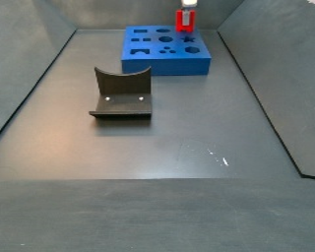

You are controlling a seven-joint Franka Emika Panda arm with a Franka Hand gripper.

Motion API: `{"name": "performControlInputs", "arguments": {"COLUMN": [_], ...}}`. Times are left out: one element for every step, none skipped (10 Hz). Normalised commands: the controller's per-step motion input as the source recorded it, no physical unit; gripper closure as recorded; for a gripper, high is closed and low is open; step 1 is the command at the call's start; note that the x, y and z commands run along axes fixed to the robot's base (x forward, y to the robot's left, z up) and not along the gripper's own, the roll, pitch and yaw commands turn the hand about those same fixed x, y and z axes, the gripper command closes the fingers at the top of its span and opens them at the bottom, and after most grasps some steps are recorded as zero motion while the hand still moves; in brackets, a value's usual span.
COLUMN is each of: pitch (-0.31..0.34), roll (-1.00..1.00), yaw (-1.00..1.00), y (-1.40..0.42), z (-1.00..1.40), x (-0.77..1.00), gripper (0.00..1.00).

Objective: Insert the square-circle object.

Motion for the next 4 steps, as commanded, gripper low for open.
{"name": "performControlInputs", "arguments": {"pitch": [0.000, -0.066, -0.060, 0.000], "roll": [0.01, -0.03, -0.02, 0.00], "yaw": [-0.17, -0.12, 0.00, 0.00], "y": [0.00, 0.09, 0.00, 0.00], "z": [-1.00, -0.50, 0.00, 0.00], "x": [0.12, 0.00, 0.00, 0.00], "gripper": [1.00, 1.00, 1.00, 1.00]}}
